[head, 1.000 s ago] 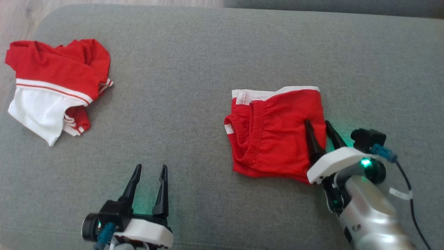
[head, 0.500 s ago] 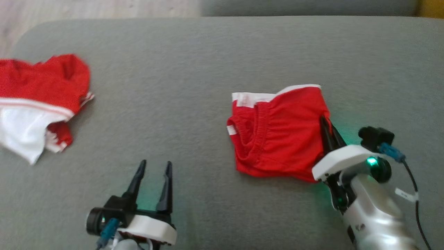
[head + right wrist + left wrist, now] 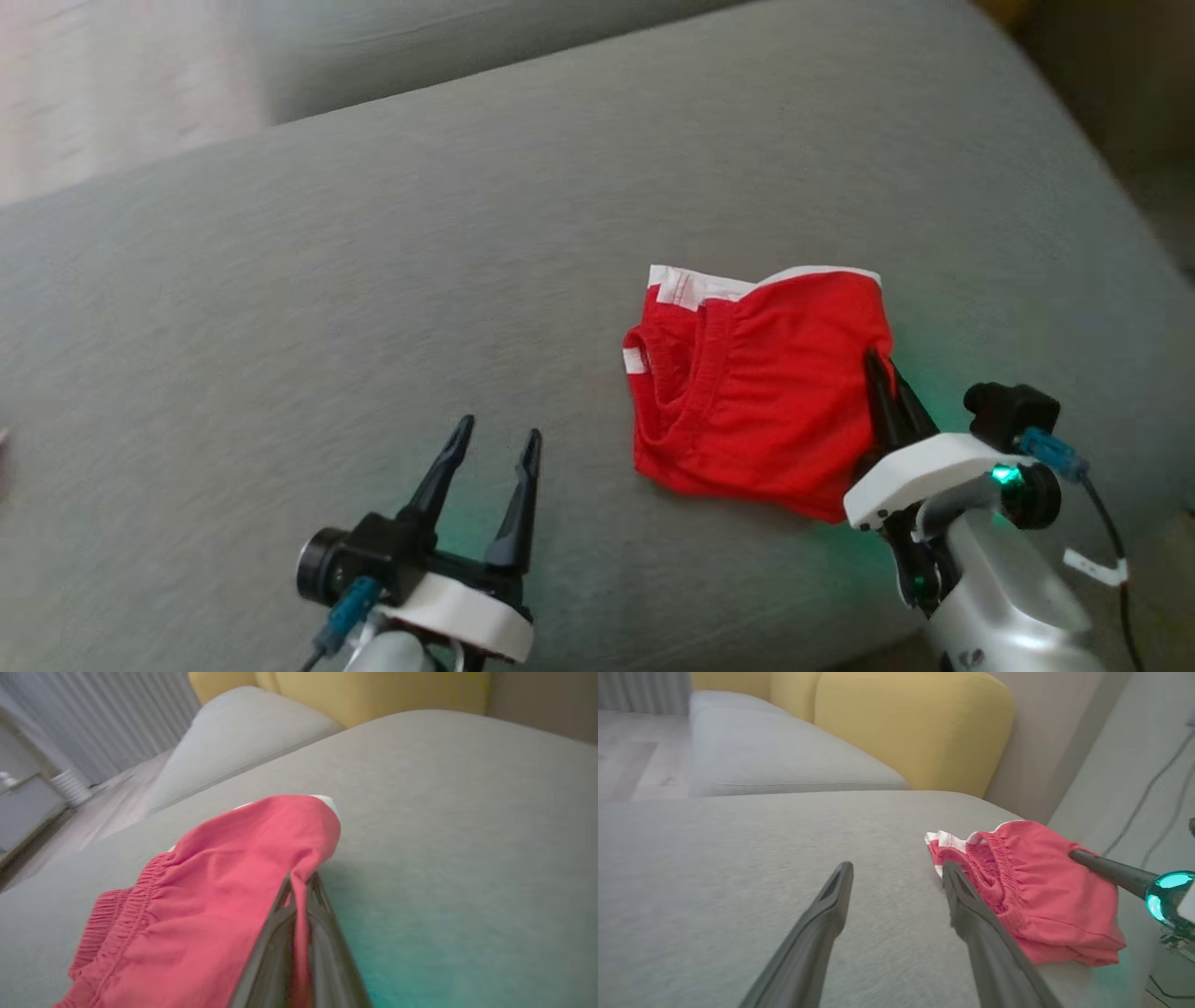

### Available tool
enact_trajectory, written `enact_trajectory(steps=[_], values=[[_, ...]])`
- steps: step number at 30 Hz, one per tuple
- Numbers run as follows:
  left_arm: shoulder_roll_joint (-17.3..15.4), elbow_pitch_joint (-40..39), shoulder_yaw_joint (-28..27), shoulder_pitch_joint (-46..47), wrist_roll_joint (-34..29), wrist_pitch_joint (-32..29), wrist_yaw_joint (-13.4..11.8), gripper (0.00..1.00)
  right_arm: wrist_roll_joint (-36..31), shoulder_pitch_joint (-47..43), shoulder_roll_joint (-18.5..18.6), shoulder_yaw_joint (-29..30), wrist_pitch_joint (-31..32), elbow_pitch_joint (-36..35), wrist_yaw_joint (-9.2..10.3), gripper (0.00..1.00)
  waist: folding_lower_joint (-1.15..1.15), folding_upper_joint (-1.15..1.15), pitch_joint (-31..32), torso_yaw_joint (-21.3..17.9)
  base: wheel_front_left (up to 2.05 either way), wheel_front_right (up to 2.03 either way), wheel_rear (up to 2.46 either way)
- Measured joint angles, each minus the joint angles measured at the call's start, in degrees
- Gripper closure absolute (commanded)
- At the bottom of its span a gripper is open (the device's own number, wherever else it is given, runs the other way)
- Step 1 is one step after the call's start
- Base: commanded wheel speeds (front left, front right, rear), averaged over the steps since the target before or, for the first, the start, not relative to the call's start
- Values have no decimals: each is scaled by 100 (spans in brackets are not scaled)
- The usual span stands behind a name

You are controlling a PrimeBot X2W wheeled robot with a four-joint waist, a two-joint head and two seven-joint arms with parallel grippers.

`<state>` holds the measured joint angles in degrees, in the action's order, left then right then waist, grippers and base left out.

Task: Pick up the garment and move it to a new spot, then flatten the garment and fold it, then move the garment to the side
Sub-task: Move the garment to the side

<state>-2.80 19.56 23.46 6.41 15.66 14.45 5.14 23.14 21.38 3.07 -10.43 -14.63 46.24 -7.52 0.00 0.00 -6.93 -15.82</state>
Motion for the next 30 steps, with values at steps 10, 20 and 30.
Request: enact_trajectory(steps=[10,20,30], values=[[-4,-16,235,42,-10,0,51,0,-11,-111,1,-57,0,-125,0,100,0,0,-135,-1099,0,0,0],[-8,111,158,135,-241,0,99,0,-1018,880,287,49,0,240,0,100,0,0,-452,-726,0,0,0],[-9,208,-37,290,-534,0,194,0,-1880,2463,1337,643,0,1378,0,100,1,0,-813,-81,0,0,0]])
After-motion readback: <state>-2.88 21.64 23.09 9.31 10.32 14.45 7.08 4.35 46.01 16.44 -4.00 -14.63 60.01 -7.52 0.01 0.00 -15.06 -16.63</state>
